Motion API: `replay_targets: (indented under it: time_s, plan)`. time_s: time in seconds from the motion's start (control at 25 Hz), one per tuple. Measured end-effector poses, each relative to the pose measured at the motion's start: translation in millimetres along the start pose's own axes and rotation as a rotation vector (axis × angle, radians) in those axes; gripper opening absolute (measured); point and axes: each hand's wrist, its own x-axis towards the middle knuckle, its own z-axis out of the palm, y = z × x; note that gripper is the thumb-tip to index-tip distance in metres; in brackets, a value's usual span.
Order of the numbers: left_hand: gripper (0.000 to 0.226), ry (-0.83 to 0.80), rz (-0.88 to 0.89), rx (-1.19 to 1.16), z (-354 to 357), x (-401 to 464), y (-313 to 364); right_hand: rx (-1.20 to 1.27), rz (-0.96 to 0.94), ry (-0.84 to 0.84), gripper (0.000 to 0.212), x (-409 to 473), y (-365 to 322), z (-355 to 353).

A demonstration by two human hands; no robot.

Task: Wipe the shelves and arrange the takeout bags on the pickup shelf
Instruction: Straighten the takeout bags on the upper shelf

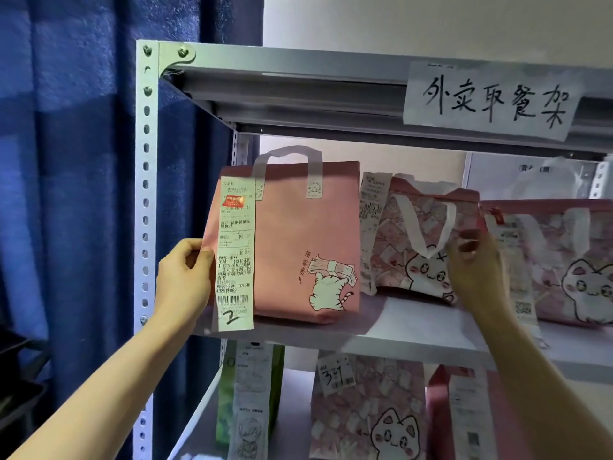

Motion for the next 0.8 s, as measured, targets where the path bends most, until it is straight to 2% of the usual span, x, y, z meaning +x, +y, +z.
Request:
replay_targets:
  time_s: [0.04,0.08,0.2,0.28,0.36,0.52,0.64,0.8]
  plan:
    - [0.019,0.0,0.01,-0.023,-3.7,-4.8,3.3,0.088,-0.051,-0.014,0.017,-12.7,-15.6,0.3]
    - [0.018,-0.002,0.02,-0.047,-6.8,-8.9,6.1,0.172,-0.099,-0.051,0.022,-27.1,-32.4,0.6]
    - [0.017,-0.045,0.032,-0.128,-14.6,-20.7,12.0,0.396,-0.168,-0.231,0.049,-70.3,-77.5,2.4]
    - [0.017,-0.115,0.04,-0.173,-16.8,-29.3,15.1,0.469,-0.161,-0.26,0.042,-86.8,-91.1,5.1]
    - [0.019,-0.188,0.075,-0.202,-16.0,-38.6,18.2,0.525,-0.114,-0.208,0.022,-91.0,-92.5,3.6]
    - [0.016,-0.384,0.105,-0.266,-4.7,-52.6,22.2,0.607,-0.015,-0.111,0.007,-91.5,-79.5,-20.8]
    - [0.01,-0.555,0.079,-0.323,12.3,-60.9,26.8,0.611,0.067,-0.023,0.005,-91.3,-65.0,-48.4]
    - [0.018,-0.695,0.079,-0.373,43.1,-61.7,37.4,0.55,0.118,0.108,0.003,-90.1,-47.6,-90.4]
